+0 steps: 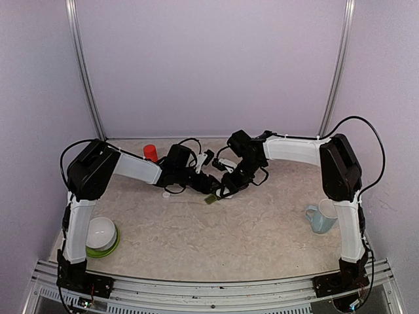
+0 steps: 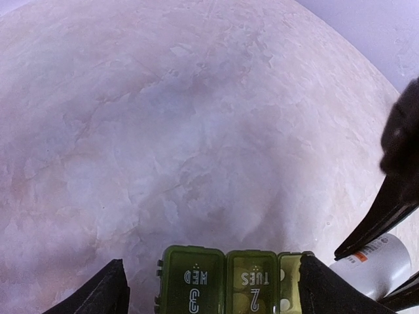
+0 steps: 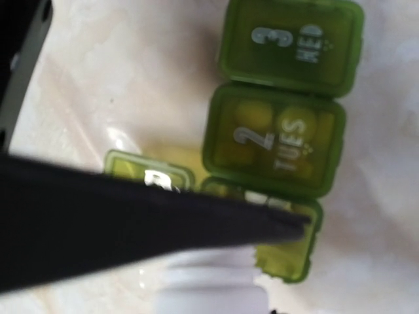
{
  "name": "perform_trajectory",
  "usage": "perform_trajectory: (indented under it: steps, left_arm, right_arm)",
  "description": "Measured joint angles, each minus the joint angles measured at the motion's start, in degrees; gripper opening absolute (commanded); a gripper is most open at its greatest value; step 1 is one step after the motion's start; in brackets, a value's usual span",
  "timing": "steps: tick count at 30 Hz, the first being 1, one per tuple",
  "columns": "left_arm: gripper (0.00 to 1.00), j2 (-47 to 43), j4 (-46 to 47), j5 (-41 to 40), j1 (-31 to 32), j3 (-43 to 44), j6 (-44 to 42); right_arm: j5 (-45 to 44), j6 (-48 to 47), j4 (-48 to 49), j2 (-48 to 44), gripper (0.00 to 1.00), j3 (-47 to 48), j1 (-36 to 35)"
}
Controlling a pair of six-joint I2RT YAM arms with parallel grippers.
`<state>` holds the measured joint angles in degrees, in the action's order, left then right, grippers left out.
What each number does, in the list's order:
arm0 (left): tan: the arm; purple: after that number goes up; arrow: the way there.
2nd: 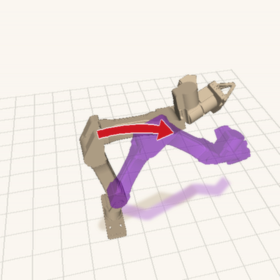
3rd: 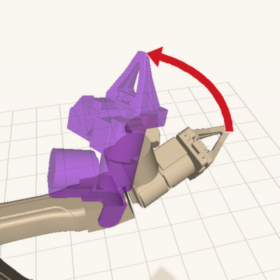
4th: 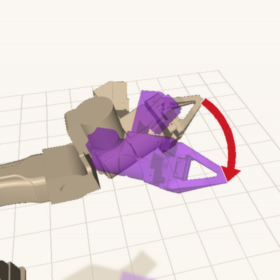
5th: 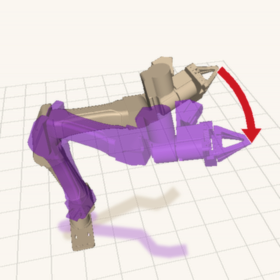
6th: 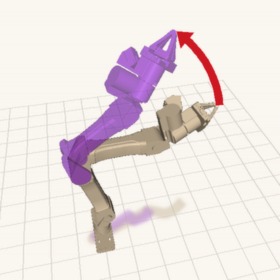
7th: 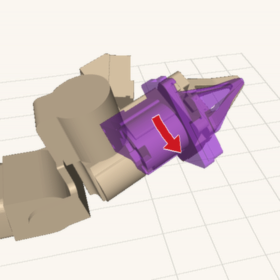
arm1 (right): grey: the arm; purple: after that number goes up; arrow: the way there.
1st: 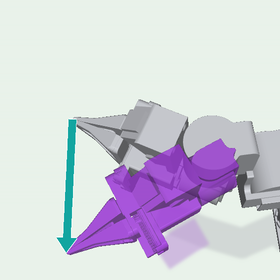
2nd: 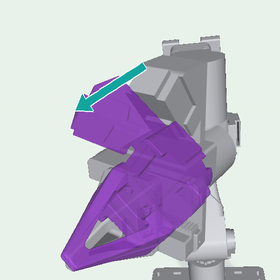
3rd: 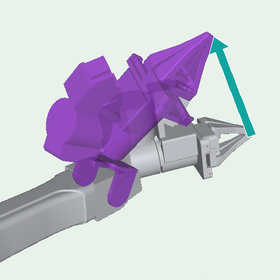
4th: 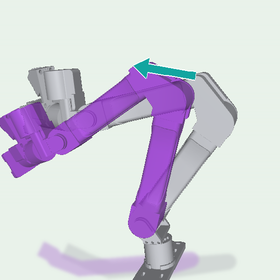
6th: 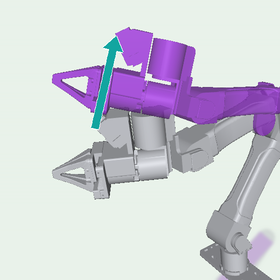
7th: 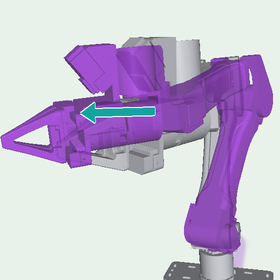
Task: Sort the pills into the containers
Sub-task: Pour the pill into the compartment of the pill container.
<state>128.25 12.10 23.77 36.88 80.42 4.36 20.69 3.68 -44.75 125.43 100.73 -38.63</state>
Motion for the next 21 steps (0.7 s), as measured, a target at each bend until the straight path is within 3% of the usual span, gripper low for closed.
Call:
perform_trajectory:
  steps: [21]
  left_arm:
    - [0.79, 1.3, -0.1, 3.5, -0.5, 0.1, -0.9]
  right_arm:
    - [-2.6, 0.0, -0.2, 0.0, 0.01, 0.0, 0.0]
